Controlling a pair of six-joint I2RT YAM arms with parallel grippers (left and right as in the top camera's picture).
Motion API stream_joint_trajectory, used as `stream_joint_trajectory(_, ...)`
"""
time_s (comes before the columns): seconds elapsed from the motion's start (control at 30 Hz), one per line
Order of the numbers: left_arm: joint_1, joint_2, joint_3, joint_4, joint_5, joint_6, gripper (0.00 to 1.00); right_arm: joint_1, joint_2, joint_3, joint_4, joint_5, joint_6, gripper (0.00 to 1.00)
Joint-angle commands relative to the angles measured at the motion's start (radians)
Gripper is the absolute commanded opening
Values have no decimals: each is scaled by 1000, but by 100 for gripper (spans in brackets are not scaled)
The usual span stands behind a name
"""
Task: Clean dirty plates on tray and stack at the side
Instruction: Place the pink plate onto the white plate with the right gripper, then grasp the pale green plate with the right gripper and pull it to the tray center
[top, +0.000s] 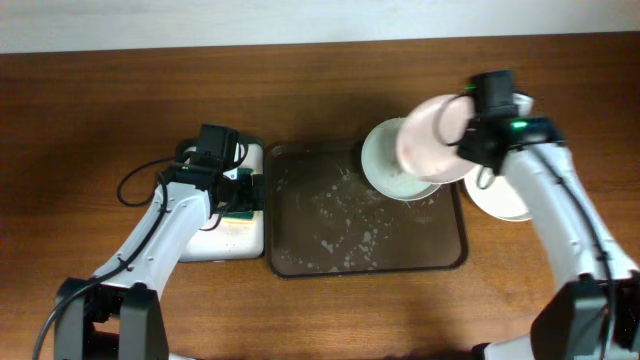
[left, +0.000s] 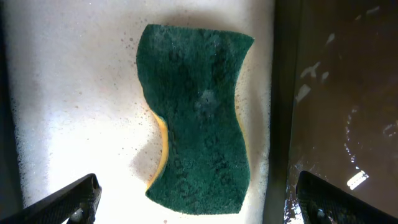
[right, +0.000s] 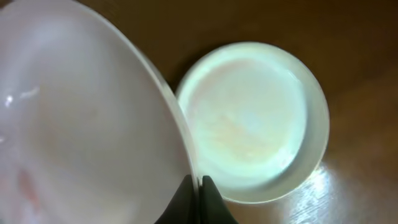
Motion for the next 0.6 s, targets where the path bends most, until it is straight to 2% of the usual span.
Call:
stream_joint_trajectory(0.0,7,-9,10,1,11,-6,99,-236,-16,-35,-8,-191,43,4)
stream_joint_trajectory(0.1,7,-9,10,1,11,-6,99,-423,-16,-97,1,-223,43,5)
stream_joint_trajectory(0.17,7,-10,10,1,11,-6,99,-474,-16,-122,14,-231,42,5)
stream_joint_trajectory(0.2,7,-10,10,1,11,-6,99,-480,-16,-126,14,-229,42,9)
stream_joint_trajectory(0.23,7,-9,10,1,11,-6,98,-481,-16,-128,16,-230,42,15)
stream_joint_trajectory(0.3,7,-9,10,1,11,-6,98,-474,-16,-128,21,-247,43,44)
stream_joint_trajectory(0.33,7,-9,10,-1,11,-6,98,-463,-16,-128,32,-301,42,50)
stream_joint_trajectory(0.43,7,-10,10,-1,11,-6,98,-415,-15,-129,38,-415,12,52)
stream_joint_trajectory(0.57,7,-9,10,-1,11,-6,98,-262,-11,-129,64,-414,-68,53)
